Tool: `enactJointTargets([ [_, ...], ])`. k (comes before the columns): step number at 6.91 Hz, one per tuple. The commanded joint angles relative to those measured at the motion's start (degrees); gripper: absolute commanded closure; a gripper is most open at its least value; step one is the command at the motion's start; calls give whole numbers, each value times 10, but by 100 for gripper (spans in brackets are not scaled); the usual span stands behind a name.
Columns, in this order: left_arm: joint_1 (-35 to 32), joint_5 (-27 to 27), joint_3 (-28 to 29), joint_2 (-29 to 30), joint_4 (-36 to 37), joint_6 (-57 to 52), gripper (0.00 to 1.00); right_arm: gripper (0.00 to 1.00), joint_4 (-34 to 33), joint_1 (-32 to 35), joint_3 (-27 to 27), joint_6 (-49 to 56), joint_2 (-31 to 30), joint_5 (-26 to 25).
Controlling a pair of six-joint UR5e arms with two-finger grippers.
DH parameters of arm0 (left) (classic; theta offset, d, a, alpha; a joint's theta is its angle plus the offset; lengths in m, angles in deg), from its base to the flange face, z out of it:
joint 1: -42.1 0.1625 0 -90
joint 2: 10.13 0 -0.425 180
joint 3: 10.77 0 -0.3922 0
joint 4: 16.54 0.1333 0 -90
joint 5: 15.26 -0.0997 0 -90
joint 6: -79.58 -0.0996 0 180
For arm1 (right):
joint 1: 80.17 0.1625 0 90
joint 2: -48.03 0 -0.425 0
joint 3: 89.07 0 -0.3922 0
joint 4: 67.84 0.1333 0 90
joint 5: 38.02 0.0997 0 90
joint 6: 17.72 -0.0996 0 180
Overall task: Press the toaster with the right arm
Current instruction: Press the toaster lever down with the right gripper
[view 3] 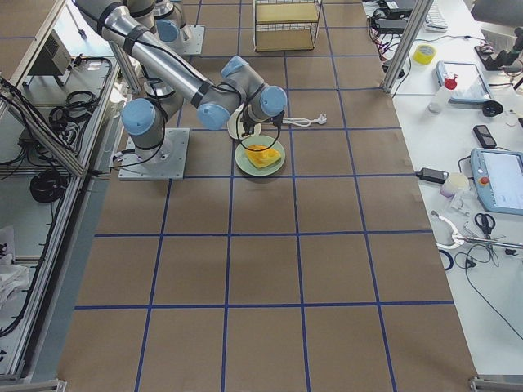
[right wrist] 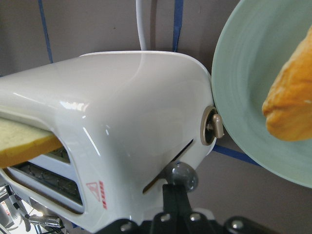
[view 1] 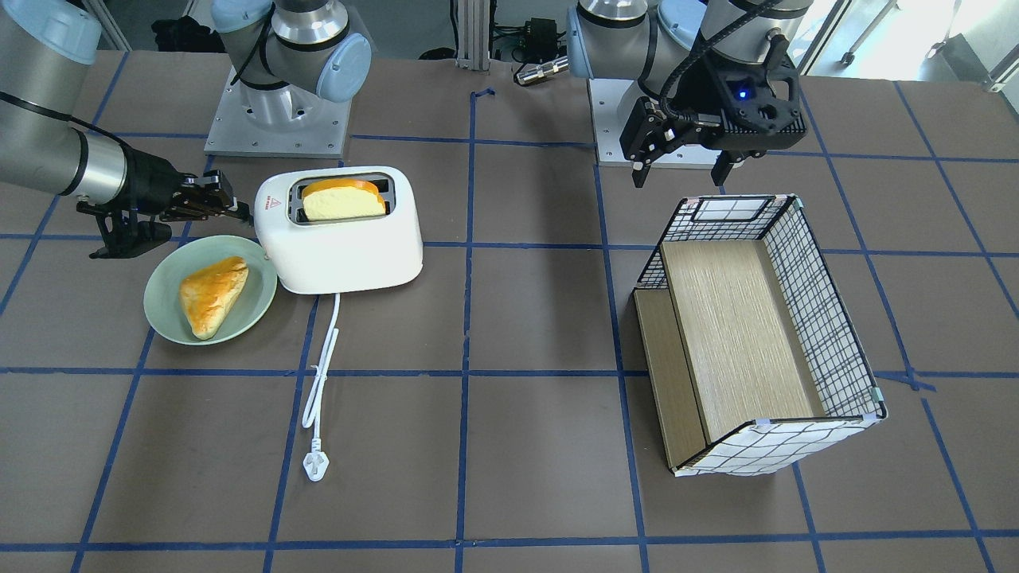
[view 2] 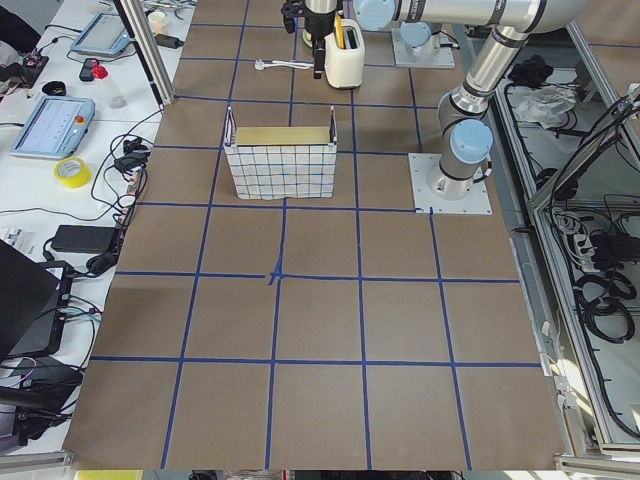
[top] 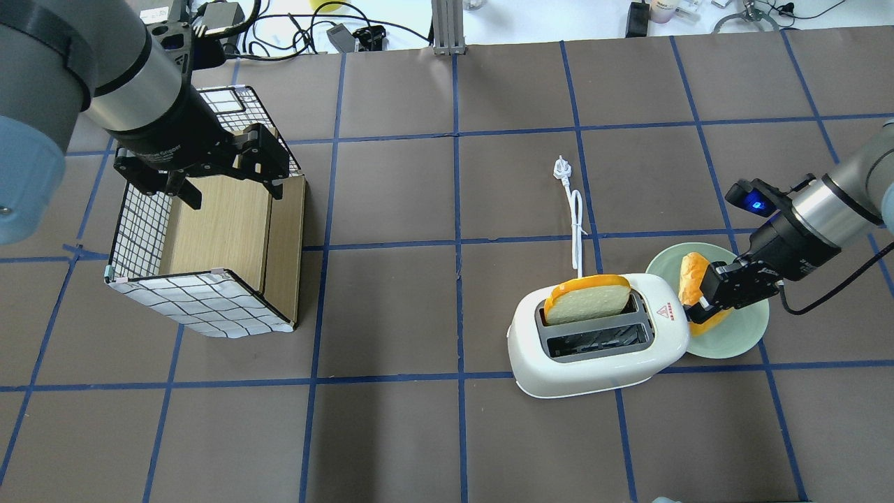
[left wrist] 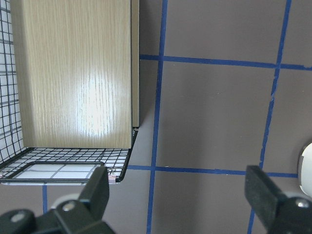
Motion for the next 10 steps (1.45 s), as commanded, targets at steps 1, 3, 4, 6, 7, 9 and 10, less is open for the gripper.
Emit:
enactJointTargets([
  [1, 0, 0, 0, 0, 0, 0, 0, 100, -9, 0, 9, -2, 4, -1],
  [3, 0, 0, 1, 0, 0, 0, 0, 100, -38, 0, 20, -4, 17, -1],
  [4, 0, 0, 1, 0, 0, 0, 0, 100, -39, 0, 20, -4, 19, 1],
  [6, 0, 0, 1, 0, 0, 0, 0, 100, -51, 0, 21, -5, 30, 3],
  [7, 0, 0, 1, 0, 0, 0, 0, 100, -51, 0, 21, -5, 31, 3],
  [9, 0, 0, 1, 0, 0, 0, 0, 100, -51, 0, 19, -8, 30, 0],
  [10, 0, 0, 1, 0, 0, 0, 0, 100, -50, 0, 11, -24, 25, -6],
])
